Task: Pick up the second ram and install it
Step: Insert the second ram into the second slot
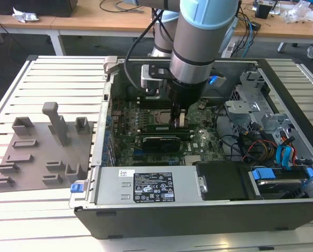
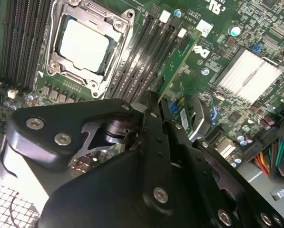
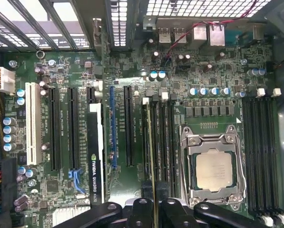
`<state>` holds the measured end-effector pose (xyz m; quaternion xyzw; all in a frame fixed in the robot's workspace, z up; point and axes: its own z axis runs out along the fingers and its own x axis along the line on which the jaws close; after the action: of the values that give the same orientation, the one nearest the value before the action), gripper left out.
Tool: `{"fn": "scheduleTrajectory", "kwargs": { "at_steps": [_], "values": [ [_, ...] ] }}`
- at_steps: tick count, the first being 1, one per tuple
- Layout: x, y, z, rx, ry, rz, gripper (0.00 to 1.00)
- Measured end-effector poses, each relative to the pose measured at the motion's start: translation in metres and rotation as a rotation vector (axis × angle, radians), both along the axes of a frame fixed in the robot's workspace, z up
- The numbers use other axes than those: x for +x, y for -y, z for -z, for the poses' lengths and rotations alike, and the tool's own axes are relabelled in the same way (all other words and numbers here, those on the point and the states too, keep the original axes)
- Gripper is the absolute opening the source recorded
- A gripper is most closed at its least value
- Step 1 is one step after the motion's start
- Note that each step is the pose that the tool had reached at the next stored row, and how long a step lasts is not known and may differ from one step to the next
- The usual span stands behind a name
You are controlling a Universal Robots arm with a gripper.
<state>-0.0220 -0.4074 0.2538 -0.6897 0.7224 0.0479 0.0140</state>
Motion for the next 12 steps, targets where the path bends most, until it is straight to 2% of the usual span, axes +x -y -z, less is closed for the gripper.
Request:
{"fn": "scheduleTrajectory", "kwargs": {
  "at_steps": [4,6,9,12],
  "values": [
    [-0.001,-0.0032,0.0041,-0.0001,0.0000,0.000,0.14],
    [-0.003,-0.0113,0.0061,0.0000,0.0000,0.000,0.14],
    [-0.006,-0.0121,0.0093,-0.0017,-0.0001,0.030,0.14],
    [-0.009,-0.0179,0.0185,-0.0016,0.0000,0.039,0.14]
  ]
}}
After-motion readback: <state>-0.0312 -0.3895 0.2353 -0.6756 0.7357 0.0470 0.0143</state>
